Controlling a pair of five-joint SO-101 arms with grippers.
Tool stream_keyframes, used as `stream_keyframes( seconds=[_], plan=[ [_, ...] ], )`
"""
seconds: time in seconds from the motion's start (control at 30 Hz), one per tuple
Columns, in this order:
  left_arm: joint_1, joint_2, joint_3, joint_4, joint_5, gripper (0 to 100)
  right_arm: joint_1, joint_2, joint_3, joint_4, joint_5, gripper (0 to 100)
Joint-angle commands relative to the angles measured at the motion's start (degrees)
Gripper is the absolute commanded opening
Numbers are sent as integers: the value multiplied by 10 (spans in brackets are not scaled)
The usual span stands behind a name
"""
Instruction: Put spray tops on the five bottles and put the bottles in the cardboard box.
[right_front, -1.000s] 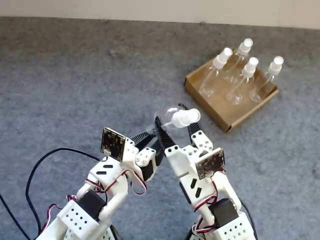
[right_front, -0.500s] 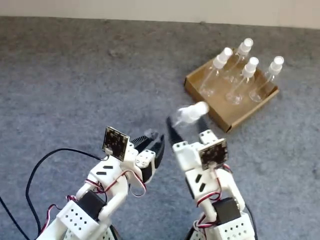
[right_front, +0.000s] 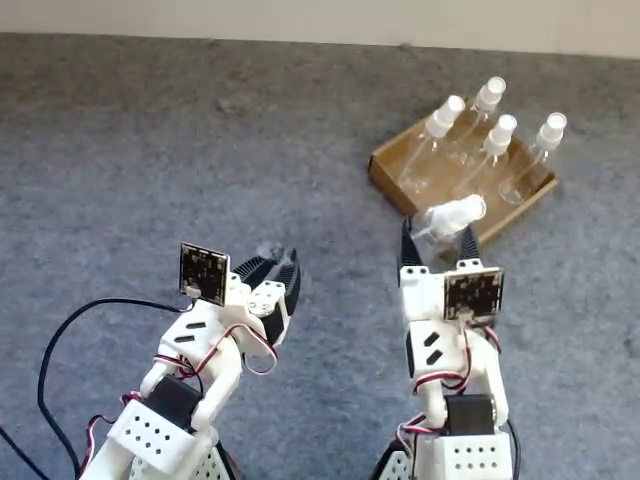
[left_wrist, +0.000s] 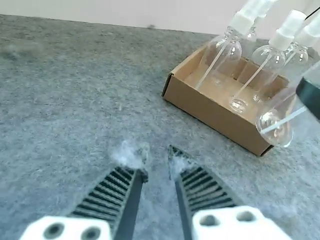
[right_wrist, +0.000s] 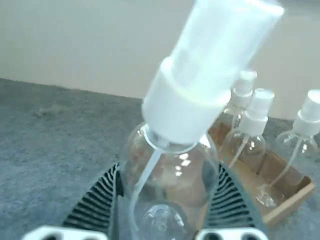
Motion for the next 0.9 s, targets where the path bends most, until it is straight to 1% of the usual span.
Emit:
stream_keyframes(
  seconds=[0.0,0.17,0.2,0.37,0.67,0.87],
  plan=[
    [-10,-7,14,-3,-6,24,26,92,-85,-2,-5,70],
    [-10,-7,14,-2,-6,24,44,235,-187,-6,-6,70],
    [-10,-7,14,-2,-6,24,45,260,-203,-20,-5,70],
    [-10,-7,14,-1,-6,24,70,358,-229,-145,-4,70],
    [-10,-7,14,-1,-6,24,109,517,-228,-301,-6,70],
    [-10,-7,14,-1,-6,24,109,608,-229,-387,-6,70]
  ],
)
